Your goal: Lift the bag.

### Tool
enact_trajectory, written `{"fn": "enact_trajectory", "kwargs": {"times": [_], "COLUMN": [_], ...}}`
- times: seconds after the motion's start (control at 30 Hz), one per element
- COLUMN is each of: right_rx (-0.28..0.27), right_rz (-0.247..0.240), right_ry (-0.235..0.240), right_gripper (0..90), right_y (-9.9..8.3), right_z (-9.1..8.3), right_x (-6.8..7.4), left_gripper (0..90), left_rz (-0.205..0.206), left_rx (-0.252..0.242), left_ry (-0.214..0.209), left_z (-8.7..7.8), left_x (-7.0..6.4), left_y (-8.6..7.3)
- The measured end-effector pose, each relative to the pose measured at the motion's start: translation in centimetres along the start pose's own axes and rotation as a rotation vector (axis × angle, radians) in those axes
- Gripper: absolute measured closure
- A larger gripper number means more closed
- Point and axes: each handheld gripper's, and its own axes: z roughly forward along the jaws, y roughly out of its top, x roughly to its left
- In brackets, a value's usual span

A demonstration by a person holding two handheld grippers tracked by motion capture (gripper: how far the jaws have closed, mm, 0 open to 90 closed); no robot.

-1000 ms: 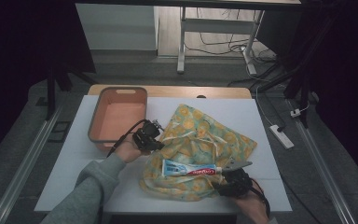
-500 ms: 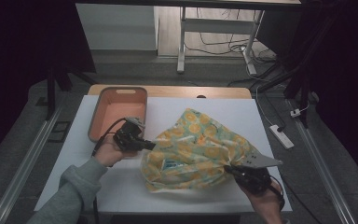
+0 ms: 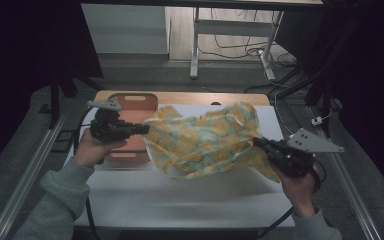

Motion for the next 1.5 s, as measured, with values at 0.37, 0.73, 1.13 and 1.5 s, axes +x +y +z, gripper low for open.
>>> {"fn": "enact_trajectory", "kwargs": {"times": [0.37, 0.73, 1.13, 1.5], "right_rx": [0.046, 0.286, 0.188, 0.211], "right_rz": [0.053, 0.132, 0.164, 0.115], "right_ry": [-0.098, -0.077, -0.016, 0.049], "right_gripper": [90.0, 89.7, 36.5, 31.8], "right_y": [1.9, -6.2, -5.2, -7.3], "right_z": [3.6, 9.6, 7.3, 4.0], "right_x": [-5.5, -6.9, -6.6, -3.6], "left_gripper": [89.3, 88.5, 14.7, 16.6], "left_rz": [-0.015, -0.077, -0.006, -0.009], "left_rx": [-0.069, 0.138, -0.008, 0.065], "left_ry": [0.06, 0.083, 0.15, 0.211], "left_z": [0.4, 9.4, 6.1, 3.2], "left_x": [1.0, 4.0, 2.9, 0.9], "left_y": [3.0, -0.5, -1.0, -7.7]}}
